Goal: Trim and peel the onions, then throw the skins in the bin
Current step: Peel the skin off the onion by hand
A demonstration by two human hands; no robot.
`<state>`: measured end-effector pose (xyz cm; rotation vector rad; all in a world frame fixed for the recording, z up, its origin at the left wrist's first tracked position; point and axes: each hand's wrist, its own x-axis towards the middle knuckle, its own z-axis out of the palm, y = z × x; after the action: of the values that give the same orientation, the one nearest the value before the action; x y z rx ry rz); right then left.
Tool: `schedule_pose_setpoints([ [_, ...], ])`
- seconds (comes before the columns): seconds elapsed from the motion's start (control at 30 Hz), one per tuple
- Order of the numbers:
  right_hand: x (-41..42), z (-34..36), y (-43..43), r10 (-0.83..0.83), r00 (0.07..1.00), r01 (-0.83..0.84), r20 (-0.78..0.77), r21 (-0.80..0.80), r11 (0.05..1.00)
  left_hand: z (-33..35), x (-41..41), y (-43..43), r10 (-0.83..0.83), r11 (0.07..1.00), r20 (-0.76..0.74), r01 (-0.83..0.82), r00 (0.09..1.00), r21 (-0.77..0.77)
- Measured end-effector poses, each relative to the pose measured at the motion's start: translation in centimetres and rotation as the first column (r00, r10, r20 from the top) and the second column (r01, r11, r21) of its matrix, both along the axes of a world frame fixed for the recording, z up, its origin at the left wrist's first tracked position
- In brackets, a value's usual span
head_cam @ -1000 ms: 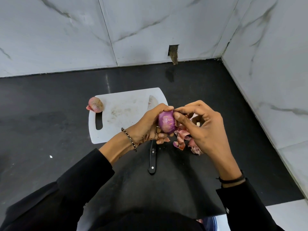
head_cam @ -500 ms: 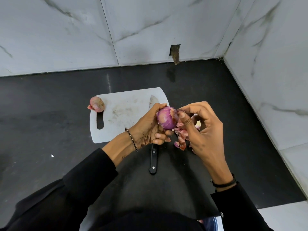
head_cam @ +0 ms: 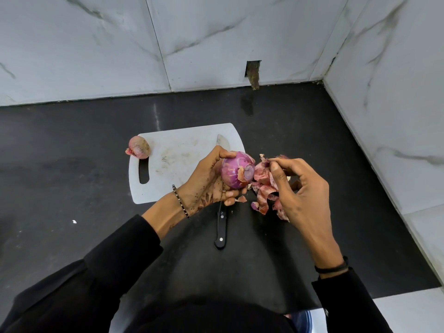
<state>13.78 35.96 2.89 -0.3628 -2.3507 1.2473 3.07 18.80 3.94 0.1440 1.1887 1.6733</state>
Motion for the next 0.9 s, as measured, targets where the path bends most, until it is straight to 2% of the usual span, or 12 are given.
schedule_pose_setpoints([
  [0.1, 0.3, -0.1, 0.4, -0.036, 0.999, 0.035, 0.02, 0.048, 0.998, 0.0, 0.2, 0.1, 0.008, 0.999, -0.013, -0.007, 1.0, 0.041],
  [0.3, 0.8, 1.0, 0.2, -0.03, 0.999, 0.03, 0.024, -0.021, 0.999, 0.4, 0.5, 0.3, 0.013, 0.995, -0.051, -0.008, 0.999, 0.098],
  [0.4, 1.1, 2.2, -0.4, 0.054, 0.996, -0.055, -0.067, -0.023, 0.998, 0.6, 0.5, 0.4, 0.01, 0.994, -0.077, -0.002, 0.997, 0.108],
  [0.57, 1.3, 3.0, -1.1, 0.2, 0.959, -0.18, -0.202, 0.111, 0.977, 1.1, 0.8, 0.6, 0.018, 0.994, -0.132, -0.003, 0.991, 0.11],
  [0.7, 1.1, 2.5, -1.1, 0.188, 0.952, -0.148, -0.241, 0.172, 0.974, 1.3, 0.8, 0.7, 0.048, 0.998, -0.173, -0.038, 0.984, 0.056],
  [0.9, 1.3, 1.6, -1.3, 0.164, 0.937, -0.149, -0.308, 0.072, 0.986, 1.4, 0.8, 0.3, 0.081, 0.995, -0.222, -0.066, 0.972, 0.077],
])
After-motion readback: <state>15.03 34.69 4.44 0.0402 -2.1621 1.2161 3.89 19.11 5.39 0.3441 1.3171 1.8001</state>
